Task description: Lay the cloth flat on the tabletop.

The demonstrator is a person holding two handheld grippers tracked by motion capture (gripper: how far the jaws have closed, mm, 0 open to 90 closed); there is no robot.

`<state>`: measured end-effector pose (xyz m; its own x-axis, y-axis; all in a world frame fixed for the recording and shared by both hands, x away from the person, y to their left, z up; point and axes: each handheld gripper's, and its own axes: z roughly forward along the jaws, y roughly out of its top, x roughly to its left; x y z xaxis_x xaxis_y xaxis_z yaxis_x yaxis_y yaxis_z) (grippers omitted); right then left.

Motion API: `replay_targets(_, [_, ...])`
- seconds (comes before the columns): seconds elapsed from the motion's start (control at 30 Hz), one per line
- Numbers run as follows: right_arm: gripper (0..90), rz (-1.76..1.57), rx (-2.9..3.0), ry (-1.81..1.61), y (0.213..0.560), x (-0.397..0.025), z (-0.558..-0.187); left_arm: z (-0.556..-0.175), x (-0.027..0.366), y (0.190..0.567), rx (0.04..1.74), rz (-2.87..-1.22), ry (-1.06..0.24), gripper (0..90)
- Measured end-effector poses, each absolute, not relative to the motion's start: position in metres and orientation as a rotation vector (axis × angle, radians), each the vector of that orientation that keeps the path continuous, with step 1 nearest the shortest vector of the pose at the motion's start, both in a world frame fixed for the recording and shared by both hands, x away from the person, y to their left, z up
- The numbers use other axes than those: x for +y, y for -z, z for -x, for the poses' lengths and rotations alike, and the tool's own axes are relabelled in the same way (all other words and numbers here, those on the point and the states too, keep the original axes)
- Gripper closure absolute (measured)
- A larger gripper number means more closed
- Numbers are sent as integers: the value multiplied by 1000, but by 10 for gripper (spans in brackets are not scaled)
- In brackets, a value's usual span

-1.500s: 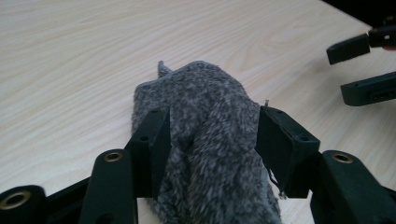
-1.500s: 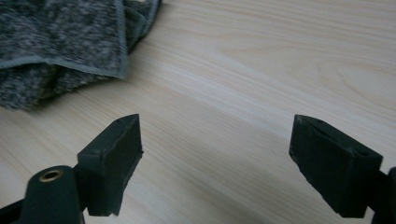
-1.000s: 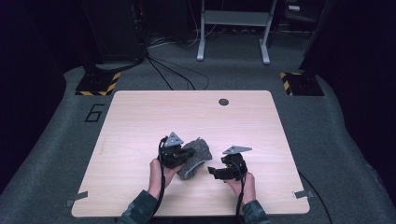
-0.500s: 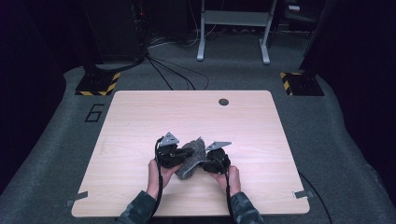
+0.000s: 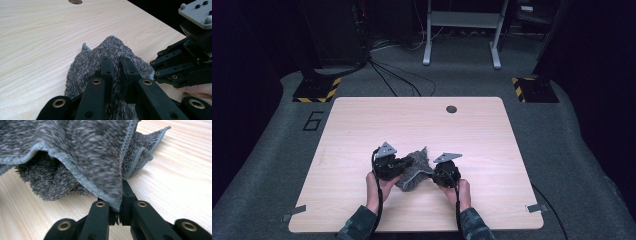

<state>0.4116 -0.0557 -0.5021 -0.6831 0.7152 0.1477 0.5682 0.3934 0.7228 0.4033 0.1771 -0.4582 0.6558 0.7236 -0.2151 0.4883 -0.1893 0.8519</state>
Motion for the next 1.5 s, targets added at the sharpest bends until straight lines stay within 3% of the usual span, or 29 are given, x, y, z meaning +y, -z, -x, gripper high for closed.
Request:
replay_targets(0.03, [814, -1148, 2461, -1163, 502, -56, -412, -403, 177, 458, 963, -1845, -286, 822])
replay_targets(0.07, [707, -1175, 2464, -1176, 503, -58, -412, -403, 179, 457, 974, -1823, -288, 823])
replay_targets(0.1, [707, -1175, 2464, -1176, 503, -58, -412, -403, 179, 457, 974, -1823, -288, 823])
replay_targets(0.13, [614, -1193, 2467, -1181, 505, -58, -414, -403, 181, 457, 975, -1813, -278, 824])
replay_targets(0.2, [589, -1185, 2474, -1196, 505, -55, -414, -403, 180, 458, 979, -1800, -269, 825])
replay_targets(0.3, [626, -1147, 2475, -1169, 505, -49, -415, -403, 179, 459, 984, -1799, -265, 825])
replay_targets(0.37, [773, -1120, 2502, -1120, 508, -41, -417, -403, 179, 459, 984, -1803, -268, 825])
replay_targets(0.47, [875, -1100, 2502, -1101, 508, -41, -416, -403, 187, 458, 994, -1792, -290, 824])
replay_targets(1.4, [886, -1065, 2489, -991, 487, -91, -366, -401, 228, 491, 1189, -1766, -253, 802])
replay_targets(1.5, [880, -1063, 2490, -996, 485, -95, -361, -402, 234, 494, 1208, -1765, -248, 769])
